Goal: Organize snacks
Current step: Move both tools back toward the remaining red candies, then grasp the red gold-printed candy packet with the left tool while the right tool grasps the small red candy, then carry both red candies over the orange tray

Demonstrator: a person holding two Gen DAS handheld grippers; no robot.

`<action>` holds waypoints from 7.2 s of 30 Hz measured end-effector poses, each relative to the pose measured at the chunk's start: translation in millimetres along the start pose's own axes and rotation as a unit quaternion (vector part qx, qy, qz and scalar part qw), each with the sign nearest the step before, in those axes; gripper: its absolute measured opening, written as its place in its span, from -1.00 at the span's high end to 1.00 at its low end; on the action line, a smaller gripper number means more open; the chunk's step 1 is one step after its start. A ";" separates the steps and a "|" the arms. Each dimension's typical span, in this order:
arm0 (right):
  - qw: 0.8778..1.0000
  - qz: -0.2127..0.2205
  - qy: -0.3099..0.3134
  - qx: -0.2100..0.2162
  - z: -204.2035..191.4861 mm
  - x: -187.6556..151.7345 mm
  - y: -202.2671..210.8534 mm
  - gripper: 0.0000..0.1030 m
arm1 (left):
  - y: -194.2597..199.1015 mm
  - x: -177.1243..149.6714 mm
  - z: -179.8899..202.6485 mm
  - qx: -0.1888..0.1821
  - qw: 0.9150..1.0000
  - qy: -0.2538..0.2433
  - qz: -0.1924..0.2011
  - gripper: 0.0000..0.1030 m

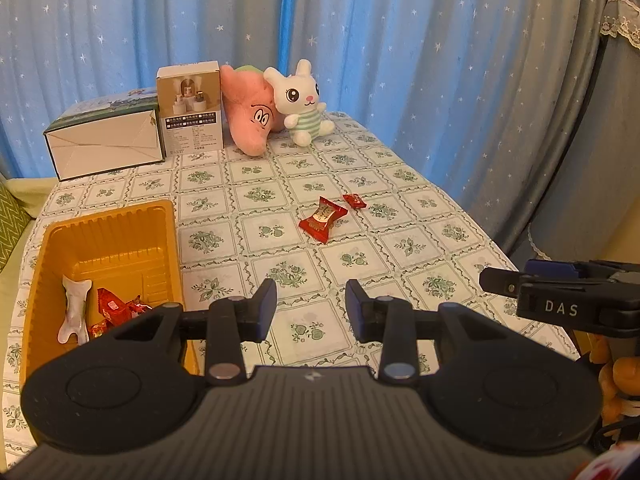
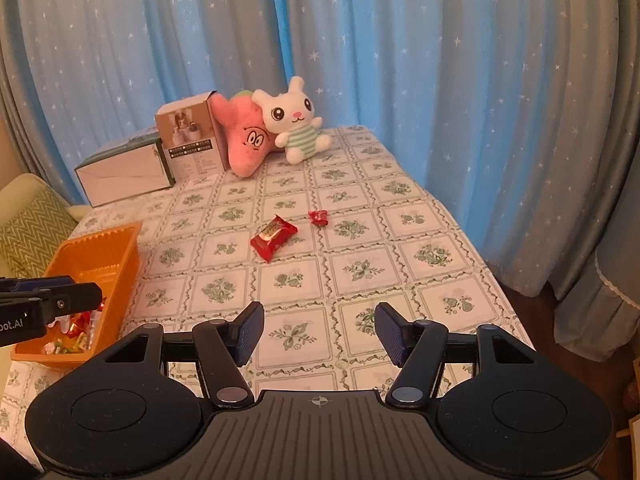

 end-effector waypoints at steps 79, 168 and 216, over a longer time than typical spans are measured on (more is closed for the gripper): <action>0.997 -0.034 -0.006 0.066 33.9 142.9 -269.1 0.01 | -250.9 93.9 -8.0 -0.030 0.997 0.001 -0.071 0.59; 0.981 -0.022 0.154 0.119 -161.5 -55.7 -21.8 0.63 | 31.7 -84.4 -88.7 0.040 0.988 0.146 -0.009 0.59; 0.963 -0.033 0.213 0.160 -289.6 27.0 -109.6 0.63 | -7.6 -13.2 -233.4 0.077 0.983 0.167 -0.013 0.59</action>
Point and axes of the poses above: each gripper's, at about its wrist camera, not at the fingertips, and y roughly against the way its jaws point, z to its right, x to its top, the point moved 10 cm from there along -y, roughly the way its jaws point, and after that the axes turned 12 degrees about -z, right-handed, at the moved point
